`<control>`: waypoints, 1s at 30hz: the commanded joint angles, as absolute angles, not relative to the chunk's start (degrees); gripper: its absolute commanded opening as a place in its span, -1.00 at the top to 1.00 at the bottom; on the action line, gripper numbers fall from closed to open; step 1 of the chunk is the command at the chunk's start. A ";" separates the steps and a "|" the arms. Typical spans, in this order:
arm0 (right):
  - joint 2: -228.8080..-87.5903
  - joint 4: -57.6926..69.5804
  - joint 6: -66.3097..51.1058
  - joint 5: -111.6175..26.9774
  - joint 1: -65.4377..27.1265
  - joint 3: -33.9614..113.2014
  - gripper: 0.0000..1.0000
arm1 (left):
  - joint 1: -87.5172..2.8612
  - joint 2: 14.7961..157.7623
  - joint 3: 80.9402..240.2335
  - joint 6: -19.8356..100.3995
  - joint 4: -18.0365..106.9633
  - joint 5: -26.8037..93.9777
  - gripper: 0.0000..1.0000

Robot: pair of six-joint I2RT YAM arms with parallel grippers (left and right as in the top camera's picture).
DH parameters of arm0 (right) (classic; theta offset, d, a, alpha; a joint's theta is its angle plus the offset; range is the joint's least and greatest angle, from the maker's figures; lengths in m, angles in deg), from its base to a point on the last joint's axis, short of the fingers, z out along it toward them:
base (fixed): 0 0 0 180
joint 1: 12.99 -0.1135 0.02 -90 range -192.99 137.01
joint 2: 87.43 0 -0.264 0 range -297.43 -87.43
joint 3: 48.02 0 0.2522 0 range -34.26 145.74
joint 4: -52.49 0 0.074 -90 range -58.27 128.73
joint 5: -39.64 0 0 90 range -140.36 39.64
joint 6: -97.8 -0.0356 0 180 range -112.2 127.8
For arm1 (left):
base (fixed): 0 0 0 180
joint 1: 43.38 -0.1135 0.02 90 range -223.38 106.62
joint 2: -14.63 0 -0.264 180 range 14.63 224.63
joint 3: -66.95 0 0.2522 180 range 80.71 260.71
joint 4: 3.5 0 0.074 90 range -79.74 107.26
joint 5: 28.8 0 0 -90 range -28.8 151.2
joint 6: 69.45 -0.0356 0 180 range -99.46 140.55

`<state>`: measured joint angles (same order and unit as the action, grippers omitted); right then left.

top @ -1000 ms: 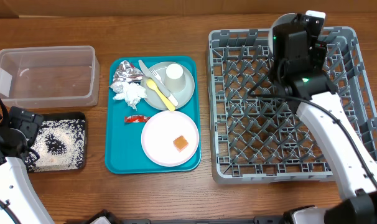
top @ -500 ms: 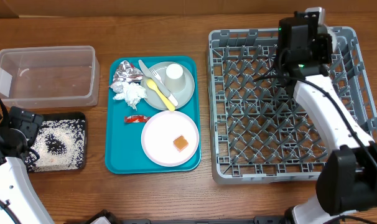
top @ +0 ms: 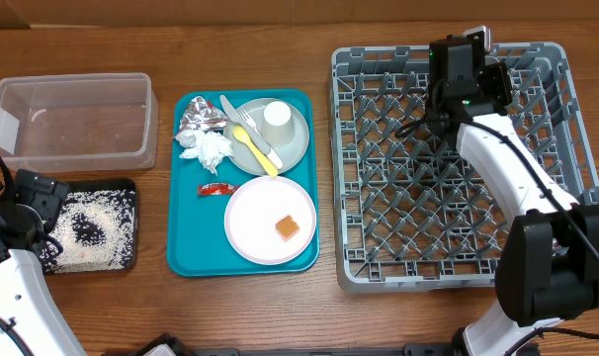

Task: Sort waste into correct bins and load items into the dishwasher rack
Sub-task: 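Carry the grey bowl with the right gripper over the dishwasher rack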

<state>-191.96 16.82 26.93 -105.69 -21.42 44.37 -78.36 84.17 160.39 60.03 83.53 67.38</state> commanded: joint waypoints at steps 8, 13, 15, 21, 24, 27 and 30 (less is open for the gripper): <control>-192.37 14.28 21.25 -102.13 -27.32 44.83 0.92 | -78.64 84.28 161.50 59.96 83.51 67.33 -1.00; -192.35 21.17 26.78 -112.84 -25.81 44.83 0.92 | -78.64 84.28 161.50 59.99 83.51 67.33 -1.00; -192.35 25.78 32.09 -115.70 -24.52 44.85 0.92 | -78.64 84.28 161.50 59.96 83.51 67.33 -1.00; -192.35 29.06 38.25 -115.57 -20.61 44.83 0.92 | -78.64 84.28 161.50 59.96 83.51 67.33 -1.00; -192.35 24.71 37.75 -111.55 -19.52 44.83 0.92 | -78.64 84.28 161.50 59.96 83.51 67.33 -1.00; -192.35 22.89 36.31 -110.07 -19.01 44.61 0.92 | -78.64 84.28 161.50 59.96 83.51 67.33 -1.00; -192.42 22.50 36.37 -108.93 -19.01 43.89 0.92 | -78.64 84.28 161.50 59.96 83.51 67.33 -1.00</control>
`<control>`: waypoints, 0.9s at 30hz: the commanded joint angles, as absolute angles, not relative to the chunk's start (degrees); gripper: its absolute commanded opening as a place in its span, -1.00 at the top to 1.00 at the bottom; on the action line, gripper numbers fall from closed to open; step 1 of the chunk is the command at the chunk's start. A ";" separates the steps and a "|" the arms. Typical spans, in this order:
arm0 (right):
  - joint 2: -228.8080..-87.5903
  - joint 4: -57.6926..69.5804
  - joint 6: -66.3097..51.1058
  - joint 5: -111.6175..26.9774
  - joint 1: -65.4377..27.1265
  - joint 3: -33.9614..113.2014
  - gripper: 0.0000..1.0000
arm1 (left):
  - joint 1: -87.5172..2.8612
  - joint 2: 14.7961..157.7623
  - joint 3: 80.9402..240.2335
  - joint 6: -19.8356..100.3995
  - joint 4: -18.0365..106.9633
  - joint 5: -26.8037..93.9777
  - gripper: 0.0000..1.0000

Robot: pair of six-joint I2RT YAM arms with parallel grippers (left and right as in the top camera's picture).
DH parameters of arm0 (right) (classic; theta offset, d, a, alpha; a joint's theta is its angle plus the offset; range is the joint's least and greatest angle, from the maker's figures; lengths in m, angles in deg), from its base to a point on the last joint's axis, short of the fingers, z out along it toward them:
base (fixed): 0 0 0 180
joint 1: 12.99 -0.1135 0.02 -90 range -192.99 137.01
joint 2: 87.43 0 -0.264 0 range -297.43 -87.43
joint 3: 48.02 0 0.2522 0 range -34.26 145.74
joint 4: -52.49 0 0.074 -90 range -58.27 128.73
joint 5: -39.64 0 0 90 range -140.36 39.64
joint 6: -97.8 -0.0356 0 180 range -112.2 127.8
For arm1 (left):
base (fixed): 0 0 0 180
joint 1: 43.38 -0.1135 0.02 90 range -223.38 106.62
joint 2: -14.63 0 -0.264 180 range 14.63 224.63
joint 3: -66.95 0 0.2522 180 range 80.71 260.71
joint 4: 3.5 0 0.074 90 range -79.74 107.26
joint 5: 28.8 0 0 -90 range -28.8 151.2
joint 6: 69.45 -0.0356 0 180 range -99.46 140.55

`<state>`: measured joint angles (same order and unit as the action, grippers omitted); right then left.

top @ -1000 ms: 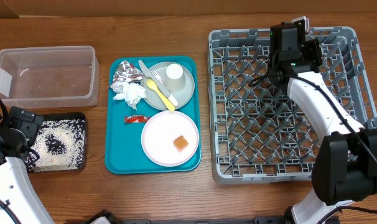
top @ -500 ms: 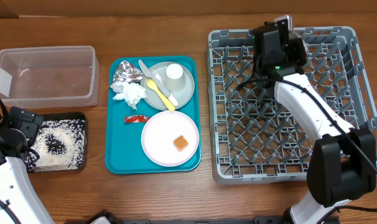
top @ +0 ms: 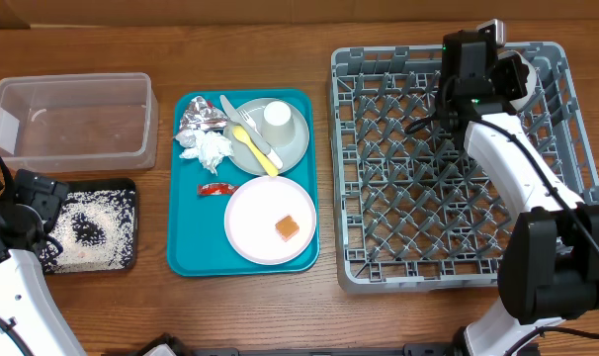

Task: Sort waste into correct bins and load items into the dishwasher rack
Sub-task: 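Carry the grey bowl with the right gripper over the dishwasher rack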

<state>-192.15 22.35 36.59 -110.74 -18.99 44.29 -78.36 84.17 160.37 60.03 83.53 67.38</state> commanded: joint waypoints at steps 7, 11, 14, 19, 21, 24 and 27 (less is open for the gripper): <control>-194.54 21.60 36.57 -108.97 -18.20 42.82 0.92 | -78.64 84.28 161.50 59.96 83.51 67.33 -0.99; -195.19 21.47 36.55 -108.82 -18.40 42.82 0.92 | -78.64 84.28 161.50 59.96 83.51 67.33 -1.00; -195.19 21.52 36.53 -108.64 -18.86 42.82 0.92 | -78.64 84.28 161.50 59.96 83.51 67.33 -0.99; -195.19 21.56 36.51 -107.40 -20.22 42.82 0.92 | -78.64 84.28 161.50 59.96 83.51 67.33 -1.00; -195.19 21.76 36.40 -107.22 -20.98 42.82 0.92 | -78.64 84.28 161.50 59.96 83.51 67.33 -0.99; -195.19 21.93 36.33 -107.22 -22.60 42.82 0.92 | -78.64 84.28 161.50 59.96 83.51 67.33 -1.00; -195.19 21.91 36.29 -107.25 -24.26 42.82 0.92 | -78.64 84.28 161.50 59.96 83.51 67.33 -0.99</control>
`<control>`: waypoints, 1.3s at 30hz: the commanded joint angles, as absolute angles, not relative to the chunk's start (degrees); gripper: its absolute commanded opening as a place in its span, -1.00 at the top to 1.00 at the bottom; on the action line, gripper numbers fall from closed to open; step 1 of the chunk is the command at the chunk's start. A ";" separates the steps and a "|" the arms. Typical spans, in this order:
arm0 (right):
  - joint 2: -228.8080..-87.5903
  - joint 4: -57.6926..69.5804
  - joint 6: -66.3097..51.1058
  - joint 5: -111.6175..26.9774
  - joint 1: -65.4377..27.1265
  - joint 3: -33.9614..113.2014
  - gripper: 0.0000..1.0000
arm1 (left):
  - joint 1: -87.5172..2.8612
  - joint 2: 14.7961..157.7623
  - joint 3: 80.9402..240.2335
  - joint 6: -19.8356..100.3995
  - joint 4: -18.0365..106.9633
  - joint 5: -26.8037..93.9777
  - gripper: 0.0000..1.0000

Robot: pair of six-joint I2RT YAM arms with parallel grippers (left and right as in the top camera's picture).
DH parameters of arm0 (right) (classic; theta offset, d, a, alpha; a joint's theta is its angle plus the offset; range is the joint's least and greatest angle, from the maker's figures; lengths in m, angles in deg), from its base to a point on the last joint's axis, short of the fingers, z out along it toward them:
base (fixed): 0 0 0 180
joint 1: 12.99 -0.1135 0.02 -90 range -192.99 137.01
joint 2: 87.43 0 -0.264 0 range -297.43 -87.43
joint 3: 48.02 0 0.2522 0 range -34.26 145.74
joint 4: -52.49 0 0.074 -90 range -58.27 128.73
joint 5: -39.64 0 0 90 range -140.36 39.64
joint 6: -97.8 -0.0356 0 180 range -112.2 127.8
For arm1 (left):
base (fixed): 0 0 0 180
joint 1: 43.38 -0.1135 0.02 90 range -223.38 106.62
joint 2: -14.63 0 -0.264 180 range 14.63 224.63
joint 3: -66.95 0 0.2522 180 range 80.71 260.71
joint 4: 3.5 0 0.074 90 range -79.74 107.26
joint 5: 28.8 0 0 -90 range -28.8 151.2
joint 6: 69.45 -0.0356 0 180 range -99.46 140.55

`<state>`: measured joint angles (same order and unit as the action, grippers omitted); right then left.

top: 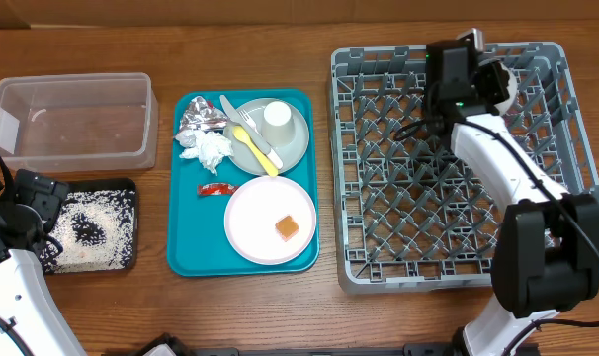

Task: Sort waste into correct bins and load items into the dishwasher rack
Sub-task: 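Carry the grey bowl with the right gripper over the dishwasher rack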

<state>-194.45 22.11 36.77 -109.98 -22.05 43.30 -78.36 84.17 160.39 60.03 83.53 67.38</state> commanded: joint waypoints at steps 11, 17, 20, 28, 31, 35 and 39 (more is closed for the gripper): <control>-195.19 16.66 29.55 -105.87 -28.15 42.82 0.91 | -78.64 84.28 161.50 59.96 83.51 67.33 -1.00; -195.19 18.83 31.24 -108.43 -28.13 42.84 0.91 | -78.64 84.28 161.50 59.96 83.51 67.33 -1.00; -195.19 26.30 37.62 -114.17 -27.73 42.84 0.92 | -78.64 84.28 161.50 59.96 83.51 67.33 -1.00; -195.26 29.23 46.12 -112.75 -27.08 42.82 0.92 | -78.64 84.28 161.50 59.96 83.51 67.33 -1.00; -195.61 25.41 43.91 -112.03 -26.25 42.82 0.91 | -78.64 84.28 161.50 59.96 83.51 67.33 -1.00; -196.94 21.74 43.57 -112.40 -24.98 42.82 0.90 | -78.64 84.28 161.50 59.96 83.51 67.33 -1.00; -197.81 21.98 44.31 -113.83 -24.50 42.82 0.89 | -78.64 84.28 161.50 59.96 83.51 67.33 -1.00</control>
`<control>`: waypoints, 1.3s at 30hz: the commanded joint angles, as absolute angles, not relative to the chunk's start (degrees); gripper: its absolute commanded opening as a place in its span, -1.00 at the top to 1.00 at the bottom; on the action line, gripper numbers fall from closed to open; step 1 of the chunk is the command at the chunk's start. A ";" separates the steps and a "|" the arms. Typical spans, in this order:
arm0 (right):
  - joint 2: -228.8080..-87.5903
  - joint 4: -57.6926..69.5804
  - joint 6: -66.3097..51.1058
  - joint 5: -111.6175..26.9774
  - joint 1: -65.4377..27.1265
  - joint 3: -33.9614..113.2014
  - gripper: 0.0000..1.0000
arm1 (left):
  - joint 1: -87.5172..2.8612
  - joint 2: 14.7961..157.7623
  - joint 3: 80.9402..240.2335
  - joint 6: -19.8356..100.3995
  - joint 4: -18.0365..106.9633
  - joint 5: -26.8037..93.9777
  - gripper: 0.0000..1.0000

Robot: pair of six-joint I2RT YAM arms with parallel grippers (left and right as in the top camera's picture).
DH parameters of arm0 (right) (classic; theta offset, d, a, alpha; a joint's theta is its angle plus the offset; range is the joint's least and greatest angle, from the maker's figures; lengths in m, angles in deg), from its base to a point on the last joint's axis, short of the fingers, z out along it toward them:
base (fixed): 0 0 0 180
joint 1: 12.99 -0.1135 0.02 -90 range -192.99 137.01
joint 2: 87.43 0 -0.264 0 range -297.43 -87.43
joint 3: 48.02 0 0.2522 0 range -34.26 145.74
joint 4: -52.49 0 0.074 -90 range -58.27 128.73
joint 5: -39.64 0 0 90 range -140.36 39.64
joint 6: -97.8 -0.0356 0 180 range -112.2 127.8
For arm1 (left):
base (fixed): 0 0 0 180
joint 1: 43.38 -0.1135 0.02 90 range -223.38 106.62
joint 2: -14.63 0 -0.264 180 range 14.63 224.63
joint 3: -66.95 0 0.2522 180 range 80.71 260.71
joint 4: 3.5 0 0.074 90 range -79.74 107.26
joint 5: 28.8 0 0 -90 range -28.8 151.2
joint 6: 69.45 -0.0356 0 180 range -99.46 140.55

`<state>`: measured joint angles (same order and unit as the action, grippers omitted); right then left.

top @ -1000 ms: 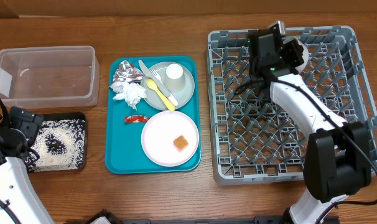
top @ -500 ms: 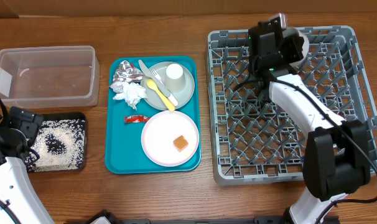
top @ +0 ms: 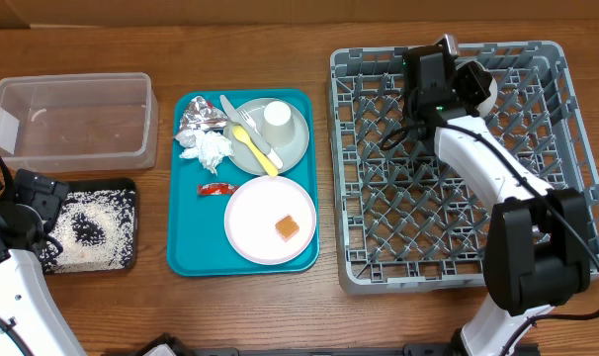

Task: Sort waste into correct bins and load items into the dishwasher rack
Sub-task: 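Carry the grey bowl with the right gripper over the dishwasher rack, then lower the bowl upside down into the rack and open the right gripper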

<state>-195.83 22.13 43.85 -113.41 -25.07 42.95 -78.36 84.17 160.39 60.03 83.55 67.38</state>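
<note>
The teal tray holds a pale green plate carrying a white cup and yellow cutlery. It also holds a white plate with an orange food cube, a foil ball, a crumpled napkin and a red wrapper. The grey dishwasher rack has no items in it. My right gripper hangs over the rack's back left part, its fingers hidden under the wrist. My left gripper sits at the far left beside the black tray, its jaws unclear.
A clear plastic bin stands at the back left. A black tray of white and dark grains lies in front of it. Wooden tabletop shows between the teal tray and the rack.
My right wrist has moved a little to the left along the rack's back edge. The left arm and everything on the teal tray are unchanged.
My right wrist was over the rack's back middle, then further right, then back toward the left, and now it is nearer the rack's back left corner. The left arm stayed by the black tray, and no item left the teal tray.
</note>
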 commanded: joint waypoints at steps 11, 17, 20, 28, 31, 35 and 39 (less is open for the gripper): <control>-197.81 38.06 58.89 -121.47 -22.97 42.84 0.89 | -78.64 84.28 161.50 59.96 83.51 67.33 -1.00; -197.81 33.87 57.09 -121.41 -22.93 42.82 0.88 | -78.64 84.28 161.50 59.96 83.51 67.33 -1.00; -197.81 28.49 53.44 -119.38 -23.36 42.82 0.82 | -78.64 84.28 161.50 59.96 83.51 67.33 -0.99; -197.81 20.64 43.50 -116.69 -24.94 42.82 0.81 | -78.64 84.28 161.50 59.96 83.51 67.33 -1.00; -197.81 20.93 43.52 -116.47 -26.31 42.82 0.81 | -78.62 84.28 161.50 59.96 83.51 67.33 -0.99; -197.81 22.89 43.32 -116.25 -29.33 42.82 0.54 | -78.62 84.28 161.50 59.96 83.51 67.33 -1.00; -197.79 26.13 34.69 -118.68 -32.89 43.50 0.09 | -78.62 84.28 161.50 59.96 83.51 67.33 -1.00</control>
